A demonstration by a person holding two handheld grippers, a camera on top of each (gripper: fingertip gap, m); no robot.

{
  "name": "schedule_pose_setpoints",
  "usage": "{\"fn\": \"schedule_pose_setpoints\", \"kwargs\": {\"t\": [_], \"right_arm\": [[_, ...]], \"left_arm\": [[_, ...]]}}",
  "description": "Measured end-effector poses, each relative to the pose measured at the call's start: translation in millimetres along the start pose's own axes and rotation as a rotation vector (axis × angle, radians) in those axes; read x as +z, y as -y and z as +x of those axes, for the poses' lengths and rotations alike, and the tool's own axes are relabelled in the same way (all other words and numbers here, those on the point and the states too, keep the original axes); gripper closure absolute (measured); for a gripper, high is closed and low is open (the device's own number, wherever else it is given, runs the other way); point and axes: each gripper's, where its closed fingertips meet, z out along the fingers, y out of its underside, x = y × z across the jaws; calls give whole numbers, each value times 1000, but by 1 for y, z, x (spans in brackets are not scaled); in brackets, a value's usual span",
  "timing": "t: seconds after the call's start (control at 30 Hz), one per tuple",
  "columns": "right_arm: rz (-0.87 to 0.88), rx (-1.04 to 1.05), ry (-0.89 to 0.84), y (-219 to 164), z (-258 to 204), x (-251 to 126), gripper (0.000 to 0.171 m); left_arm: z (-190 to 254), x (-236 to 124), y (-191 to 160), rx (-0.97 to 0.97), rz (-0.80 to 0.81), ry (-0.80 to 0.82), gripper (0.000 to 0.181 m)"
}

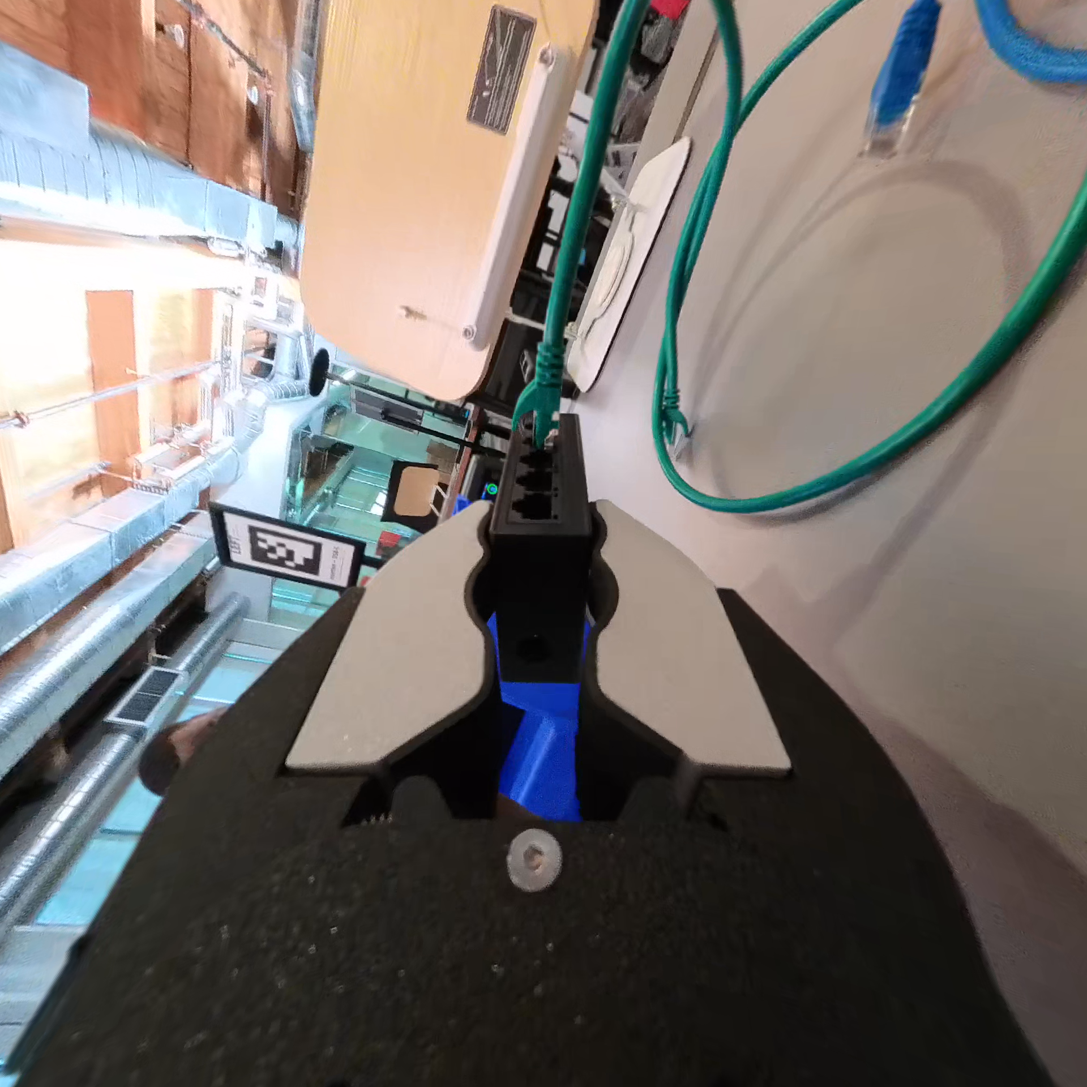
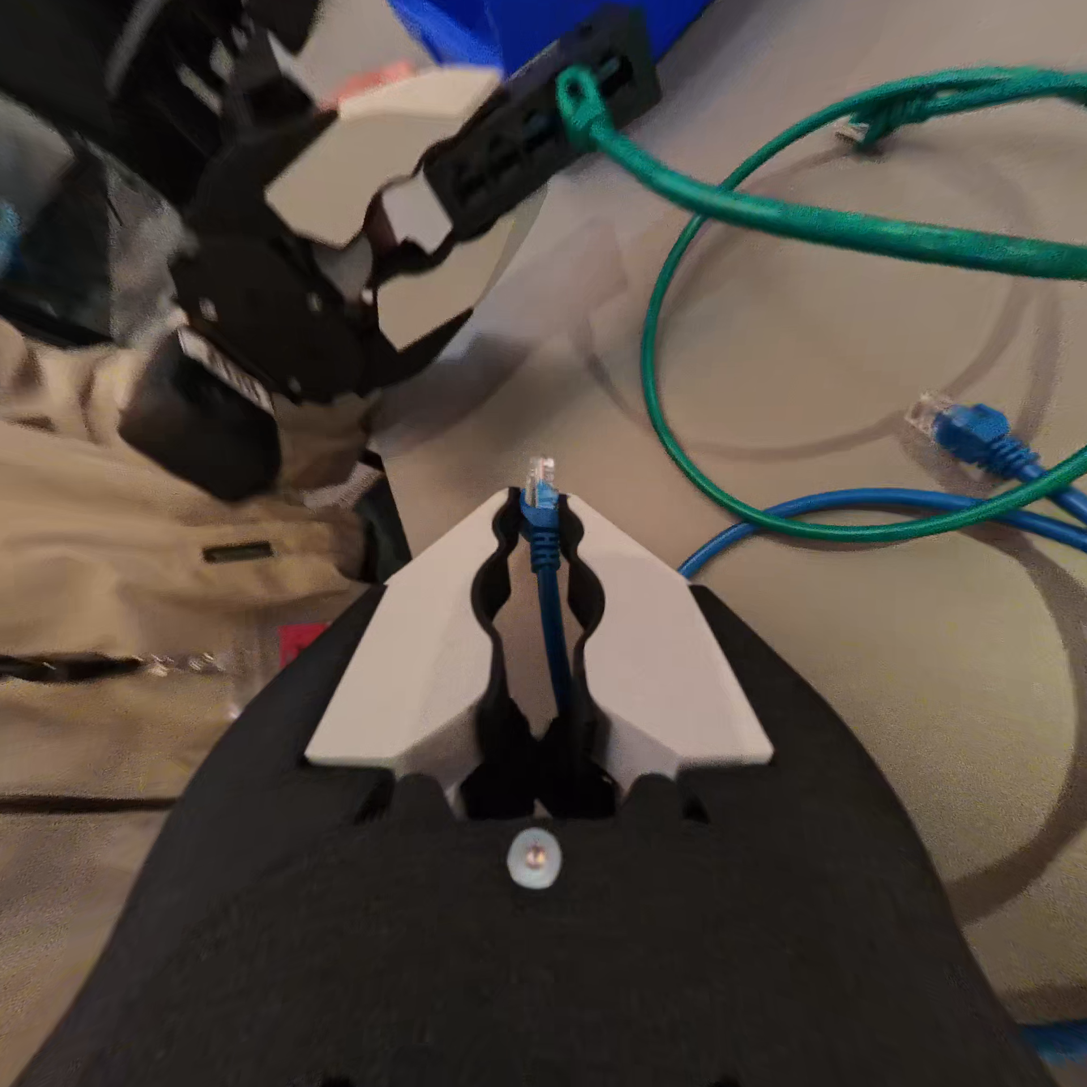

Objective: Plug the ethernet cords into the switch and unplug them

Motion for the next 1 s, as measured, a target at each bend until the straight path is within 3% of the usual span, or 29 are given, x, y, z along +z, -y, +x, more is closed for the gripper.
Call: {"fn": "schedule_pose_setpoints", "kwargs": {"t": [0.13, 0.23, 0.33, 0.43, 0.5, 0.53, 0.77, 0.83, 1.0], "right_arm": [[-93, 17, 43, -35, -7, 14, 155], [-2, 96, 20, -45, 5, 17, 143], [186, 162, -46, -36, 20, -7, 137], [399, 143, -434, -37, 69, -63, 134], [379, 84, -749, -60, 104, -94, 133], [363, 76, -816, -68, 110, -98, 134], [261, 271, -937, -101, 144, -88, 139], [241, 247, -913, -100, 144, -86, 160], [185, 116, -871, -90, 128, -83, 166]], "left_arm": [[-3, 0, -14, -57, -22, -10, 154], [-15, 0, -27, -77, -68, 38, 155], [-35, -1, -44, -130, -131, 84, 154], [-35, -3, -51, -157, -121, 61, 154], [-32, -3, -52, -141, -125, 52, 154], [-30, -2, -51, -143, -125, 40, 154], [-18, 1, -42, -141, -98, -13, 154], [-16, 1, -41, -144, -97, -25, 154], [-14, 2, -43, -143, -100, -32, 154]]}}
